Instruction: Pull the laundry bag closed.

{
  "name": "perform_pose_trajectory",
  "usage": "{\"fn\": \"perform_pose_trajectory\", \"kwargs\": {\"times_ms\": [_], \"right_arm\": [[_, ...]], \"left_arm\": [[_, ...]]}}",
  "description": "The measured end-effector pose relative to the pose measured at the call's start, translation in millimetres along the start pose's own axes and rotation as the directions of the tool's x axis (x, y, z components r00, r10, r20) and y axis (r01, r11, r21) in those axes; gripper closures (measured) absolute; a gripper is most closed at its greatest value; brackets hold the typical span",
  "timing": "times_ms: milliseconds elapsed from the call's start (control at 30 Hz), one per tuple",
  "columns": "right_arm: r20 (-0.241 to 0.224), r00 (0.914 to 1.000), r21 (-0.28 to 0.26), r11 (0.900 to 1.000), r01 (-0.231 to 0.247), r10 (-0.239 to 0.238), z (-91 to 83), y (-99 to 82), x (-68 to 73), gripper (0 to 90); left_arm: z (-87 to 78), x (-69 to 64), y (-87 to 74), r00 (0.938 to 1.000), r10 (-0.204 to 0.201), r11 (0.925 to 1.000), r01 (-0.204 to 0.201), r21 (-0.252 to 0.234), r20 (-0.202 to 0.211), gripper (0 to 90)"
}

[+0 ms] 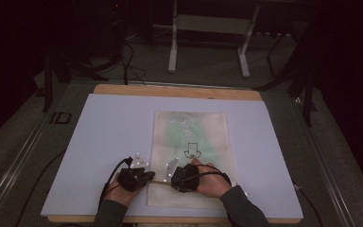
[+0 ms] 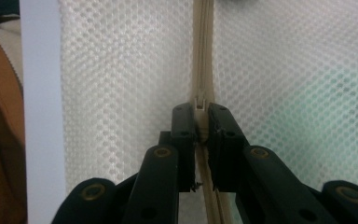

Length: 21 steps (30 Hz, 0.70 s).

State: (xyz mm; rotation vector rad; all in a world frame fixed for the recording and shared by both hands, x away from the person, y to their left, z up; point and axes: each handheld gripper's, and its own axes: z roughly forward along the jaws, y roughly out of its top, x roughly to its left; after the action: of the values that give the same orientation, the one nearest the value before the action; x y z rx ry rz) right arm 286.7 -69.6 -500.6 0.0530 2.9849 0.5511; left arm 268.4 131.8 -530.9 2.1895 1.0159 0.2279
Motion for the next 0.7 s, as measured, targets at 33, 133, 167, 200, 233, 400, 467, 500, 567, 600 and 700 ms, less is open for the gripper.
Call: {"fn": "perform_pose_trajectory", "kwargs": {"times_ms": [33,133,167,200,233,400,467,500,567,600,700], "right_arm": [[-0.001,1.0,0.002,1.0,-0.006,0.006,-0.8,-1.0,0.1,82.3],[0.001,1.0,0.004,1.0,-0.006,0.006,-2.5,-4.5,-0.7,82.3],[0.001,0.9999,0.007,0.9999,-0.011,0.011,-3.2,-5.7,-0.7,82.3],[-0.001,0.9999,0.008,0.9999,-0.013,0.013,-4.0,-7.0,-0.9,82.3],[0.0,0.9999,0.003,0.9999,-0.015,0.015,-4.4,-8.3,-1.1,82.3],[0.0,0.9996,0.0,0.9996,-0.027,0.027,-6.0,-14.1,-1.5,82.3],[0.001,0.9996,0.002,0.9996,-0.027,0.027,-6.6,-16.2,-1.8,82.3],[0.0,0.9995,0.002,0.9995,-0.031,0.031,-7.1,-17.3,-1.7,82.3],[0.002,0.9995,0.0,0.9995,-0.033,0.033,-8.1,-19.0,-2.0,82.3],[0.003,0.9995,0.003,0.9995,-0.033,0.033,-8.3,-19.9,-2.0,82.3],[-0.002,0.9993,-0.008,0.9993,-0.037,0.037,-8.4,-21.4,-2.2,82.3]], "left_arm": [[0.0,-0.1,0.0,1.0,0.0,1.0,0.0,0.0,-0.001,89.4],[0.0,-0.2,0.0,1.0,0.0,1.0,0.0,0.0,-0.001,89.4],[0.1,-0.3,-0.1,1.0,0.0,1.0,0.0,-0.002,-0.001,89.4],[0.0,-0.3,0.0,1.0,-0.001,1.0,0.001,-0.001,0.0,89.4],[0.1,-0.3,0.0,1.0,0.0,1.0,0.0,-0.001,-0.001,89.4],[0.0,-0.2,-0.1,1.0,-0.001,1.0,0.001,-0.001,-0.001,89.4],[0.1,-0.2,-0.1,1.0,-0.001,1.0,0.001,-0.001,-0.001,89.4],[0.0,-0.1,-0.1,1.0,0.0,1.0,0.0,-0.001,-0.001,89.4],[0.0,-0.2,-0.1,1.0,-0.001,1.0,0.001,-0.001,-0.001,89.4],[0.0,-0.2,-0.1,1.0,-0.001,1.0,0.001,-0.001,-0.001,89.4],[0.1,-0.4,-0.1,1.0,0.0,1.0,0.0,-0.001,-0.001,89.4]]}}
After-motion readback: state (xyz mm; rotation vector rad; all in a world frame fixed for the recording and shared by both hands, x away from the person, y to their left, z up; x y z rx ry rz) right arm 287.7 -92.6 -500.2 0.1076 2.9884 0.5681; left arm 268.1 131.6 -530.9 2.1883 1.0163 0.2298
